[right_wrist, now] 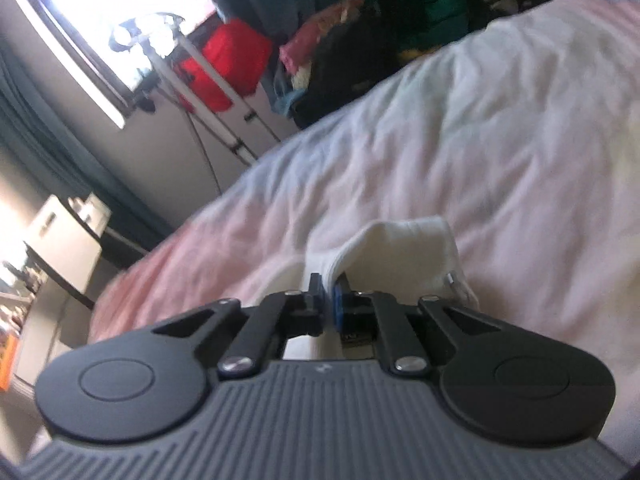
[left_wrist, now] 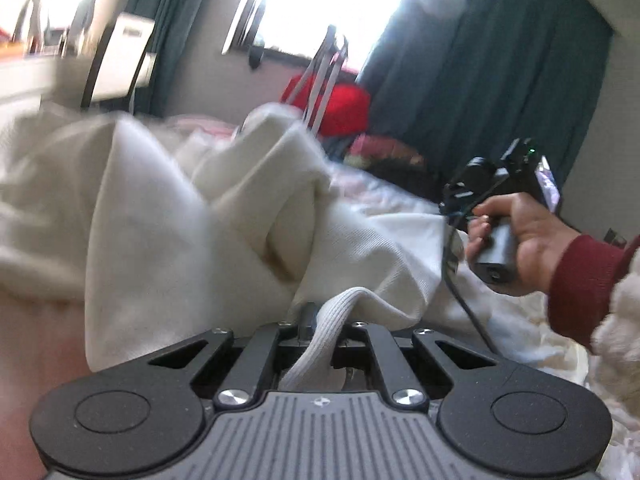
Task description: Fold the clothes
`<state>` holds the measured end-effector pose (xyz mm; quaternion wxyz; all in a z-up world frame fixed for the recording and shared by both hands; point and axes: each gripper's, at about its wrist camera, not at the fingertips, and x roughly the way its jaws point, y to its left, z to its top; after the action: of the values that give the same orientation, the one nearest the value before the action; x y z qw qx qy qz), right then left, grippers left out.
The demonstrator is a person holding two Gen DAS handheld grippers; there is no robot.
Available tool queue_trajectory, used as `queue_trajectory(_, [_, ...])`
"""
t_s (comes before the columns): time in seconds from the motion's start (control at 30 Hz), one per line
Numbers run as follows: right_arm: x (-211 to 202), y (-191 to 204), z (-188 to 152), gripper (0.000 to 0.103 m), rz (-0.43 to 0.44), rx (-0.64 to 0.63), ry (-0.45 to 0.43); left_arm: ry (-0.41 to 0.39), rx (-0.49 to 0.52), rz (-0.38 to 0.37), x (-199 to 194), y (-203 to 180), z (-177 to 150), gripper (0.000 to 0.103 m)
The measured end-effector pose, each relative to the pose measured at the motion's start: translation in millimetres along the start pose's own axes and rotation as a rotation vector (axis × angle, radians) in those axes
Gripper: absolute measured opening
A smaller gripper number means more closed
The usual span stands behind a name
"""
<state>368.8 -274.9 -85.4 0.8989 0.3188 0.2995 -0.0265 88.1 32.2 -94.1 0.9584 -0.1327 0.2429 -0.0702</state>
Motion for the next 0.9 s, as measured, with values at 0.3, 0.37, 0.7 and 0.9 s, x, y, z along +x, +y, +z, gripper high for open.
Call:
queue_trajectory(0.3, [-183.9, -19.2, 62.3, 0.007, 0.035, -0.073, -0.377, -0.145, 0.086, -0.156, -38.4, -20.2, 3.0, 0.005])
queue_trajectory(0.37, [-219.5, -41.7, 62.2, 0.007, 0.046, -0.062, -0.432, -0.150, 0.124, -0.190, -39.0, -31.5, 0.8, 0.005])
queue_trajectory(0.7, [-281.0, -227.1, -36.5, 0.008, -0.138, 0.288, -0.197, 0.090, 0.278, -0.109, 3.2, -69.2, -34.4, 0.005])
queue_trajectory(0.9, [-275.1, -279.5, -80.3, 0.010, -0.184, 0.457, -0.026, 0.140, 0.290, -0.091, 2.7, -64.8, -38.2, 0.006])
